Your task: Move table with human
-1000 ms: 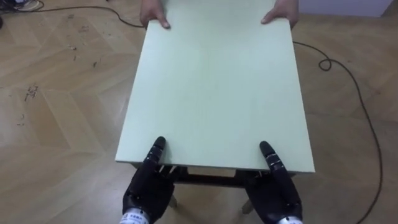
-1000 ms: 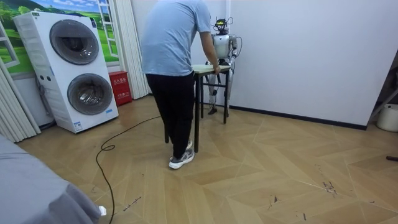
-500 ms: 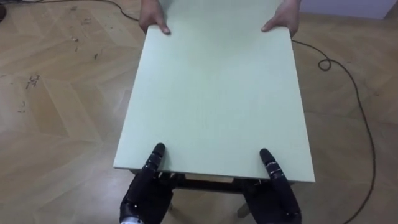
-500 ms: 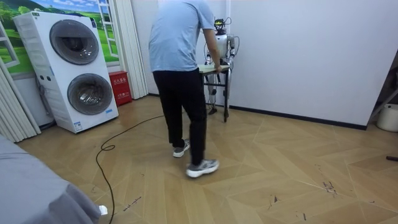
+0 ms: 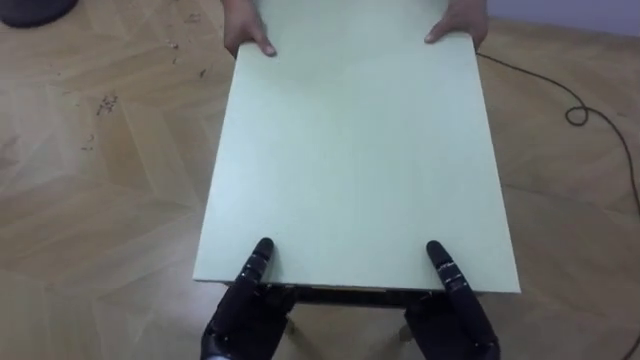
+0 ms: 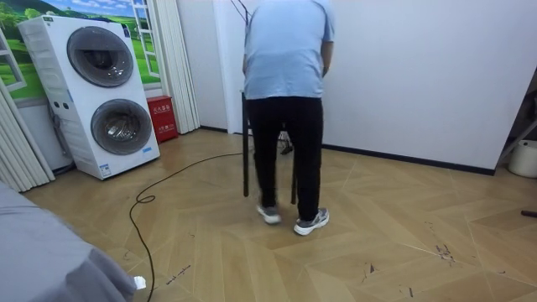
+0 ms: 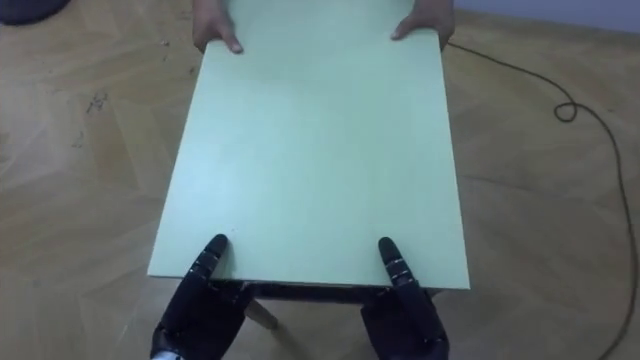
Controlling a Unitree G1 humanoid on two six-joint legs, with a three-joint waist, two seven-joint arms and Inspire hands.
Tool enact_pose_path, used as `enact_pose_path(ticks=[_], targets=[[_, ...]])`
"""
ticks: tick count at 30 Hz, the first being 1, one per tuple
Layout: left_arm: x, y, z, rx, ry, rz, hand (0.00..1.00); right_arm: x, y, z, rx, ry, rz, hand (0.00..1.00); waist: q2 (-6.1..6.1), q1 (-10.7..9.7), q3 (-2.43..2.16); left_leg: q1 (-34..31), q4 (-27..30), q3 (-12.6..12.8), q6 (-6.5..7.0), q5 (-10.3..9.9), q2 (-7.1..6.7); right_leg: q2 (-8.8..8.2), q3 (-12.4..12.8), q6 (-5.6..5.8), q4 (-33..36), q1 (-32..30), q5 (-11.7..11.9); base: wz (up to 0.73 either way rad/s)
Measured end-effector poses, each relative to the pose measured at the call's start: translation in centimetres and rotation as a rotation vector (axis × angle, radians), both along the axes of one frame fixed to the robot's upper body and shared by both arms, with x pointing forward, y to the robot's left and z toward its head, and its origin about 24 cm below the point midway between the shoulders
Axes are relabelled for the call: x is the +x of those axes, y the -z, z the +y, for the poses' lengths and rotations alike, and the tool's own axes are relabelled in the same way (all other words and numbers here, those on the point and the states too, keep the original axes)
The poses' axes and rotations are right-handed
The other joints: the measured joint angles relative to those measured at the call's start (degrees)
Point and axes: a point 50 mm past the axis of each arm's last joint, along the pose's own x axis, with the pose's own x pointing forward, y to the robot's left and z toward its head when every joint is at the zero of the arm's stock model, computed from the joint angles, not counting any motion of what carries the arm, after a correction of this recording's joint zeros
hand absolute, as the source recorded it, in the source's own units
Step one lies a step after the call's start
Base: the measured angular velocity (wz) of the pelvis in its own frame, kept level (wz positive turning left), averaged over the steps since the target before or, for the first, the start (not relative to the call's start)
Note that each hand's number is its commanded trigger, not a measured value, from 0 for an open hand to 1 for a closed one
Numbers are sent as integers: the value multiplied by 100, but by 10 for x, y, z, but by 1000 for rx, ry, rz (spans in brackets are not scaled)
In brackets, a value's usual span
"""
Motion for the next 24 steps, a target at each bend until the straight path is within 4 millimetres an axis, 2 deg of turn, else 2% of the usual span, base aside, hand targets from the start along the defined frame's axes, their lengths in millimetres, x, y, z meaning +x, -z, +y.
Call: enact_pose_path(ticks=[3,6,7,8,9,10,12,15,16,20,24], targets=[[0,0,1,-8,-7,1,100,5,-1,1,-9,-8,-2,100,8,15,1,-75,37,12,48,28,-102,-242,-181,43,354,-81,-199,36],[0,0,3,1,-16,-4,100,4,-1,3,-5,-13,4,100,17,14,2,-102,24,-23,103,59,-179,-322,-309,95,440,-68,-282,39],[0,-1,5,9,-24,-8,100,4,-1,5,0,-16,5,100,18,20,3,-115,0,-121,127,79,-219,-329,-314,107,434,-43,-285,57],[0,-1,6,15,-23,-10,100,3,0,6,5,-14,9,100,17,-32,3,-160,1,-315,148,122,-284,-312,-291,136,420,24,-299,69],[1,-1,6,17,-24,-11,100,3,0,7,6,-14,10,100,3,-89,-2,-160,0,-386,166,142,-321,-300,-226,157,414,40,-321,93],[1,-1,7,19,-26,-13,100,3,0,8,8,-13,9,100,-23,-172,3,-188,-3,-552,194,184,-423,-237,68,177,400,51,-376,82],[-1,0,7,19,-29,-7,100,3,0,8,8,-14,16,100,-44,-131,15,-168,-1,-723,235,212,-532,-117,409,207,261,175,-406,63],[-1,0,9,24,-28,-5,100,3,1,10,17,-16,26,100,-83,-17,37,-111,3,-896,265,235,-608,-9,576,208,48,315,-386,37],[-2,0,11,30,-28,-5,100,3,1,11,17,-22,30,100,-115,81,46,-86,-8,-940,270,248,-617,67,687,190,-76,383,-349,23],[-4,1,14,36,-51,-5,100,7,0,15,18,-36,34,100,-165,419,50,-92,-12,-1112,279,264,-639,189,651,176,-453,597,-184,21],[-4,-1,16,30,-71,-15,100,12,-2,18,14,-51,22,100,-180,485,42,-179,28,-1387,282,341,-748,250,673,156,-562,658,-169,44]])
